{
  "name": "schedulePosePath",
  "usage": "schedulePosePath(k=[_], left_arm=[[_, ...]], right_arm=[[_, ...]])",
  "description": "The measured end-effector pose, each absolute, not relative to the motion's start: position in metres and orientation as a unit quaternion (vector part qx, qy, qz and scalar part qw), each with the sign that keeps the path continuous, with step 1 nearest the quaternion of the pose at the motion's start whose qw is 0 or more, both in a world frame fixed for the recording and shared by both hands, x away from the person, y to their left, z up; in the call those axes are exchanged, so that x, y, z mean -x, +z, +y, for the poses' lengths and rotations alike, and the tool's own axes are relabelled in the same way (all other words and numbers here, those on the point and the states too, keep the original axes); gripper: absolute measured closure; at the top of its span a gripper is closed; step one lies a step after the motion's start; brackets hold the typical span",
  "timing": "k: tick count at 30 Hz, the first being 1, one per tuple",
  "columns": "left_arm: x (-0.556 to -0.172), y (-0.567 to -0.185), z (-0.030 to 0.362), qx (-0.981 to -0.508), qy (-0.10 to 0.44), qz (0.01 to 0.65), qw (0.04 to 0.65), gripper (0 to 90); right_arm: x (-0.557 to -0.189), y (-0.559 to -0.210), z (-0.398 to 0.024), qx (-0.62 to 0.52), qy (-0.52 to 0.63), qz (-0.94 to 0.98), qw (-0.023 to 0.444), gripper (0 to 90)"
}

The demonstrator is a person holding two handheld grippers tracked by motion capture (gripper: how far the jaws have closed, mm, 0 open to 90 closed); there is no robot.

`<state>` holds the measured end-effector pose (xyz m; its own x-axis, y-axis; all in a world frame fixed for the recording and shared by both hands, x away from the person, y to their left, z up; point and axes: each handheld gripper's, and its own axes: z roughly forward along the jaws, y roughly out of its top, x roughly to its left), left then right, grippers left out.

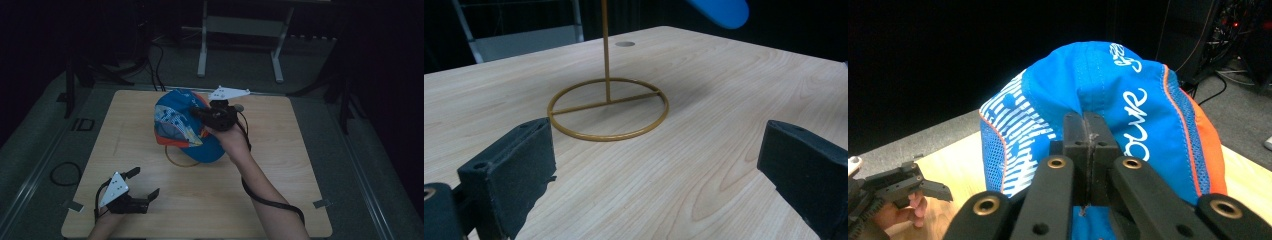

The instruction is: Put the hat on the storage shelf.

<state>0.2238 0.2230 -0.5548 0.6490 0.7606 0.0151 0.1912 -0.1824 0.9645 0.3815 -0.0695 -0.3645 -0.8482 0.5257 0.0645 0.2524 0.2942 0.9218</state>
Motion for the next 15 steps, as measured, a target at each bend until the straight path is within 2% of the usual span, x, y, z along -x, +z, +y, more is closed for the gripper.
schedulePosePath(k=[9,13,14,15], left_arm=[[-0.224,-0.556,0.225,-0.722,0.253,0.333,0.552,2.5],[-0.224,-0.556,0.225,-0.722,0.252,0.333,0.552,2.5],[-0.224,-0.556,0.225,-0.722,0.253,0.333,0.551,2.5],[-0.224,-0.556,0.225,-0.723,0.253,0.332,0.551,2.5]], right_arm=[[-0.379,-0.379,-0.077,-0.253,0.536,0.795,0.131,87.4],[-0.380,-0.383,-0.081,-0.258,0.540,0.791,0.126,83.0],[-0.380,-0.384,-0.083,-0.259,0.544,0.788,0.124,77.8],[-0.380,-0.384,-0.084,-0.260,0.545,0.787,0.124,77.1]])
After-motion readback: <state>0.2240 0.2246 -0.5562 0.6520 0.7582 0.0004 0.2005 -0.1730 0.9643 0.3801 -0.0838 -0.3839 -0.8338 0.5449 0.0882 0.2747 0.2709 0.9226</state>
